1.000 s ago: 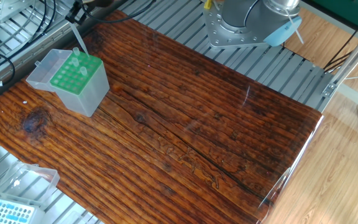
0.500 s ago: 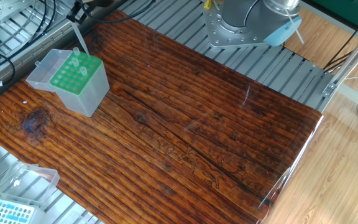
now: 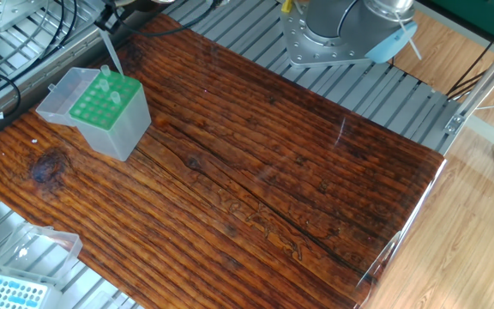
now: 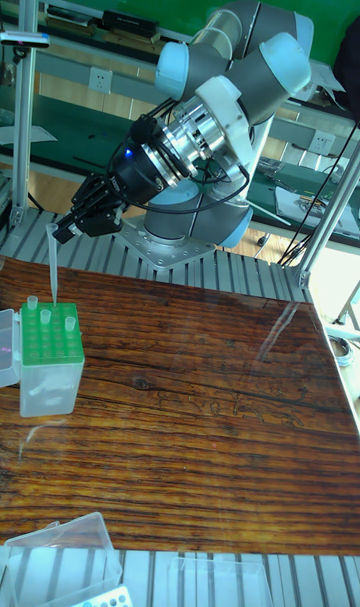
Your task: Insert a large pipette tip into the holder for large pipette tips
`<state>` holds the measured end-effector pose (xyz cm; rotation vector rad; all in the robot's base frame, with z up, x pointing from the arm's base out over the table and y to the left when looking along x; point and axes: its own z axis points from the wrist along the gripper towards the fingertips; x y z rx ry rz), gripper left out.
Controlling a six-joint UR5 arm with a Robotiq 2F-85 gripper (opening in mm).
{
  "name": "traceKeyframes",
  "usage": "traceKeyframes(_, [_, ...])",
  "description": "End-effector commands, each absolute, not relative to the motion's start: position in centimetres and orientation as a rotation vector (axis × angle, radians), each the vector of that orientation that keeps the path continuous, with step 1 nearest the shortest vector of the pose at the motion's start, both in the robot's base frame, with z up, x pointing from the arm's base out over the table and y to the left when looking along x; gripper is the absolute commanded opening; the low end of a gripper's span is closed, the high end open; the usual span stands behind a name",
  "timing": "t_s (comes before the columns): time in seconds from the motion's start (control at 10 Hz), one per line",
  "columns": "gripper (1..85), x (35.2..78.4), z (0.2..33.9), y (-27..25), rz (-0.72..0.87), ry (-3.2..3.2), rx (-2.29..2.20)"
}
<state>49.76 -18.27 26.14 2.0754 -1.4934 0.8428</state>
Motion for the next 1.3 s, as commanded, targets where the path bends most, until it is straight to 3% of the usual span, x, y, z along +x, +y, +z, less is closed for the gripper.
traceKeyframes(0.0, [1.0,49.5,26.08,-18.12,0.843,-1.524,2.057])
traceKeyframes(1.2, [1.0,49.88,26.02,-17.96,0.844,-1.543,2.028])
